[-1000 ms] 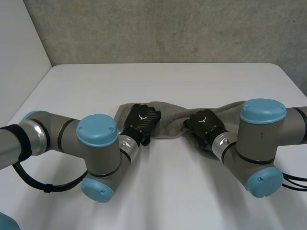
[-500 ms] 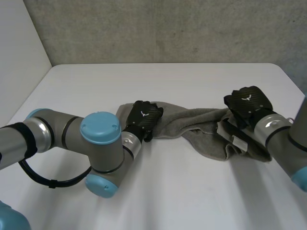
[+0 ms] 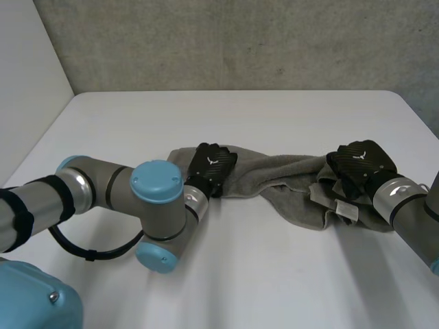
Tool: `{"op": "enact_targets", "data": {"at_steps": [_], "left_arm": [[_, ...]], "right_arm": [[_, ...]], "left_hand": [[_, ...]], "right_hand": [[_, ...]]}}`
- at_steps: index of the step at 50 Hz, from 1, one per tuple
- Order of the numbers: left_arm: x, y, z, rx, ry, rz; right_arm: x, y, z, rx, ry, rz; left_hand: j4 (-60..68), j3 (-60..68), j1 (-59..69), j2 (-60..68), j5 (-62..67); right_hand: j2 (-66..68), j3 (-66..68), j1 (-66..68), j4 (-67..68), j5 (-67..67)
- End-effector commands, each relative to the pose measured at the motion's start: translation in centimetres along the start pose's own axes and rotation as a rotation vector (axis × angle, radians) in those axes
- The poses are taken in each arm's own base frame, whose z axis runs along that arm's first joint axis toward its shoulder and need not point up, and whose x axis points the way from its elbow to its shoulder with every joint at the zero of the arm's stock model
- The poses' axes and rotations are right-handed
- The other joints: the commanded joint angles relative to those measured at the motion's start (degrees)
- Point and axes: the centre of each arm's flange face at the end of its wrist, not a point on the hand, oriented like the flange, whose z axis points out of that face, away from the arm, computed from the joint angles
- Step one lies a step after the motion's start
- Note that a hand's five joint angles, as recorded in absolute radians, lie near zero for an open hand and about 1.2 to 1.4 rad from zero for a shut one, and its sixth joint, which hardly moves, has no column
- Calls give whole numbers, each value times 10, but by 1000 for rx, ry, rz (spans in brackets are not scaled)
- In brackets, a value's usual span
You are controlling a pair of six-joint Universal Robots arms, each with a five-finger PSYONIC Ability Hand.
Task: Fold the towel.
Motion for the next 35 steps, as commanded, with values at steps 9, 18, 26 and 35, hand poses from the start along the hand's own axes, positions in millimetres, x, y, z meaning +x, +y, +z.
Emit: {"op": "enact_targets", "data": {"at_steps": [9,18,26,35], "left_arm": [[-1,2,16,31,-15,6],[1,12,19,18,-11,7],[-2,10,24,38,-20,7],[-9,-13,24,86,-40,8]], "right_arm": [[-4,2,-1,1,-24,6],[-4,2,0,0,-25,5],[-4,2,0,1,-24,5],[-2,1,-1,2,-18,5]], "left_hand": [[-11,-11,-12,-12,-10],[123,123,123,122,124],[399,398,398,398,400],[419,419,419,419,420]], "right_hand": [[49,35,41,36,38],[49,35,41,36,38],[49,35,41,36,38],[49,35,41,36,38]]}}
